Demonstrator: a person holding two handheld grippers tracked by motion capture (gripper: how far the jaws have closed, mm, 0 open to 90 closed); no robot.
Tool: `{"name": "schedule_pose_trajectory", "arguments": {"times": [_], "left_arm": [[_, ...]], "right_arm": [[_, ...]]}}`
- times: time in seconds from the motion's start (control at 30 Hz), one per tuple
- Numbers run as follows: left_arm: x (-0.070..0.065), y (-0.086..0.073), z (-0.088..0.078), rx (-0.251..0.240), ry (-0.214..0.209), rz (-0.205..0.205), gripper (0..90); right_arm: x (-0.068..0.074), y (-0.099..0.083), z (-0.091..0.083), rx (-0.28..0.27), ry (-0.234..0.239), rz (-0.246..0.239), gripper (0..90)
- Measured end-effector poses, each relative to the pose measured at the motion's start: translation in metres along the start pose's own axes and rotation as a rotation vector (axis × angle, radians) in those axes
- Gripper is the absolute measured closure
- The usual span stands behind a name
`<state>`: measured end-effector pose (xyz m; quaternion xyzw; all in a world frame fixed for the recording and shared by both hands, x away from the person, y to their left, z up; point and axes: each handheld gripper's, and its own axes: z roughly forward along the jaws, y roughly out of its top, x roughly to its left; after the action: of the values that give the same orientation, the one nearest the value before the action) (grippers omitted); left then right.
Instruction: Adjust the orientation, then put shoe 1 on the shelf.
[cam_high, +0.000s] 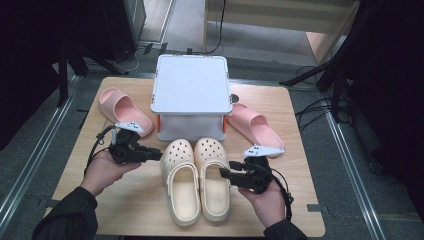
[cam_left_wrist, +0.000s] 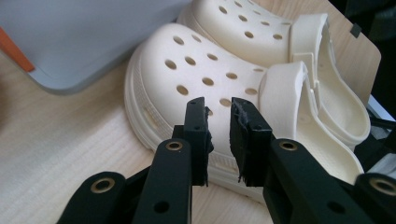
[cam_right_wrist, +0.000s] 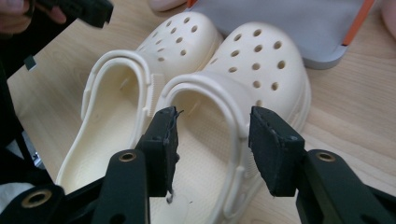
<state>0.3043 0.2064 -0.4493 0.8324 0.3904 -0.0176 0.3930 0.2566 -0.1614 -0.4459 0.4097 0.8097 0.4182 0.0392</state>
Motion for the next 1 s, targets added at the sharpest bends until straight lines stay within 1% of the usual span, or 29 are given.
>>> {"name": "schedule_pose_trajectory", "arguments": {"times": [0.1, 0.2, 0.23, 0.33, 0.4, 0.43, 0.47, 0.5, 0.63, 0.7, 0.73, 0.87, 0.9, 1.0], "left_arm": [[0.0, 0.005, 0.001, 0.008, 0.014, 0.021, 77.9], [0.002, 0.015, 0.0, -0.009, 0.002, 0.025, 79.2], [0.003, 0.017, -0.001, -0.007, 0.006, 0.034, 79.8], [0.005, 0.026, -0.003, -0.019, 0.007, 0.034, 80.5], [0.006, 0.032, -0.006, -0.035, 0.005, 0.039, 81.2], [0.006, 0.036, -0.008, -0.039, 0.004, 0.04, 81.6], [0.006, 0.04, -0.011, -0.036, 0.011, 0.05, 81.6], [0.007, 0.043, -0.013, -0.04, 0.01, 0.054, 81.9], [0.01, 0.059, -0.023, -0.057, 0.022, 0.05, 82.2], [0.011, 0.066, -0.025, -0.057, 0.023, 0.047, 82.1], [0.012, 0.07, -0.026, -0.053, 0.023, 0.055, 82.0], [0.016, 0.085, -0.027, -0.057, 0.037, 0.058, 82.2], [0.018, 0.088, -0.028, -0.06, 0.03, 0.057, 82.3], [0.021, 0.097, -0.029, -0.065, 0.035, 0.063, 82.1]], "right_arm": [[0.007, -0.003, 0.005, 0.016, 0.01, -0.005, 51.5], [0.012, -0.006, 0.01, 0.022, 0.01, -0.019, 50.9], [0.015, -0.007, 0.012, 0.026, 0.017, -0.019, 51.6], [0.02, -0.007, 0.018, 0.033, 0.025, -0.023, 52.4], [0.024, -0.008, 0.022, 0.038, 0.025, -0.026, 52.2], [0.025, -0.009, 0.025, 0.042, 0.031, -0.024, 51.7], [0.027, -0.01, 0.027, 0.046, 0.033, -0.025, 51.2], [0.029, -0.011, 0.03, 0.053, 0.03, -0.032, 50.5], [0.034, -0.012, 0.037, 0.067, 0.021, -0.053, 48.1], [0.036, -0.012, 0.04, 0.071, 0.019, -0.05, 46.7], [0.036, -0.012, 0.042, 0.075, 0.021, -0.05, 46.6], [0.039, -0.012, 0.047, 0.068, 0.01, -0.034, 47.1], [0.039, -0.011, 0.048, 0.066, 0.009, -0.03, 47.0], [0.041, -0.011, 0.051, 0.065, 0.0, -0.028, 43.1]]}}
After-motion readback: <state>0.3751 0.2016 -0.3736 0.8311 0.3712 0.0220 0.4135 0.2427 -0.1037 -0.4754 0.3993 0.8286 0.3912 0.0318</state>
